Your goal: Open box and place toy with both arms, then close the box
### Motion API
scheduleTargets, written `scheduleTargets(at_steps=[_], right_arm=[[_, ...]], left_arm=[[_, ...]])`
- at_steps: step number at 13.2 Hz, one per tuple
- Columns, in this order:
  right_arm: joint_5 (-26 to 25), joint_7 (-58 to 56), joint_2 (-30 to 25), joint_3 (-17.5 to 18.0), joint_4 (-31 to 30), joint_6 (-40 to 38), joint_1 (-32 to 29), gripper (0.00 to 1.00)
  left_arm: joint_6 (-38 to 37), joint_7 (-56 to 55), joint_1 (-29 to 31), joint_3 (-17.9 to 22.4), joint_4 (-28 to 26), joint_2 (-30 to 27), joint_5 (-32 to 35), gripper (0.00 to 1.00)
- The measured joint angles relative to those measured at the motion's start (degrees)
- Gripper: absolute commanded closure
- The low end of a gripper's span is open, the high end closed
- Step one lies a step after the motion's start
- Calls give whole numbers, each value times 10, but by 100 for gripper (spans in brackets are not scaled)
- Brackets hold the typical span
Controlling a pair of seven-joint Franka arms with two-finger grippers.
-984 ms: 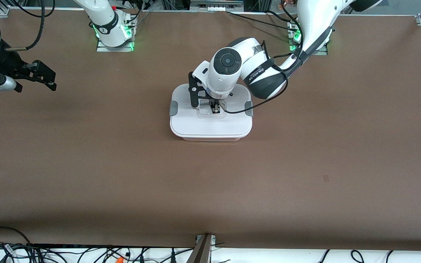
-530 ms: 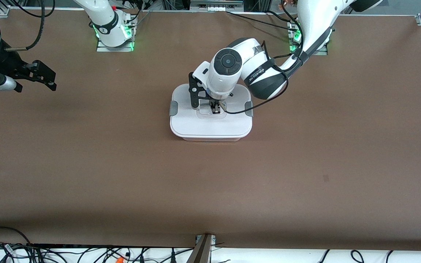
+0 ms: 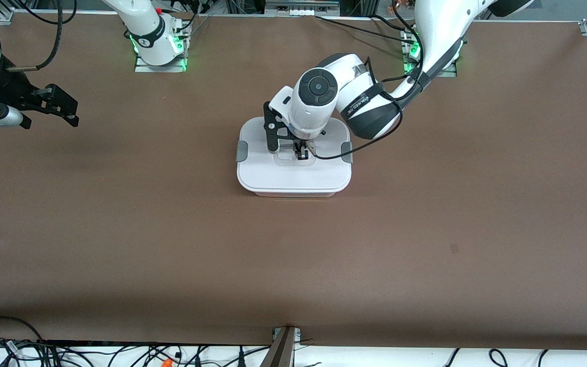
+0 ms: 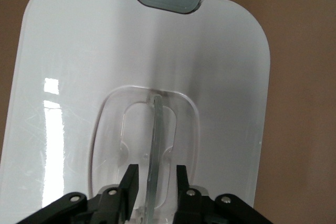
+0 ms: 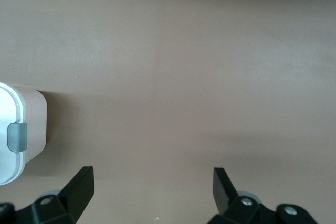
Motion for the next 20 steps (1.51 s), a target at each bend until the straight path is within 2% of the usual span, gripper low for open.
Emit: scheduleTargets(at_steps=[5, 11, 20], right_arm=[[0, 0, 0, 0, 0, 0, 0, 0], [0, 0, 0, 0, 0, 0, 0, 0], [0, 0, 0, 0, 0, 0, 0, 0]], left_arm=[[-4, -5, 3, 1, 2, -7, 0, 0], [-121, -56, 49, -2, 15, -87, 0, 0], [-225, -71, 224, -1, 27, -176, -10, 0]])
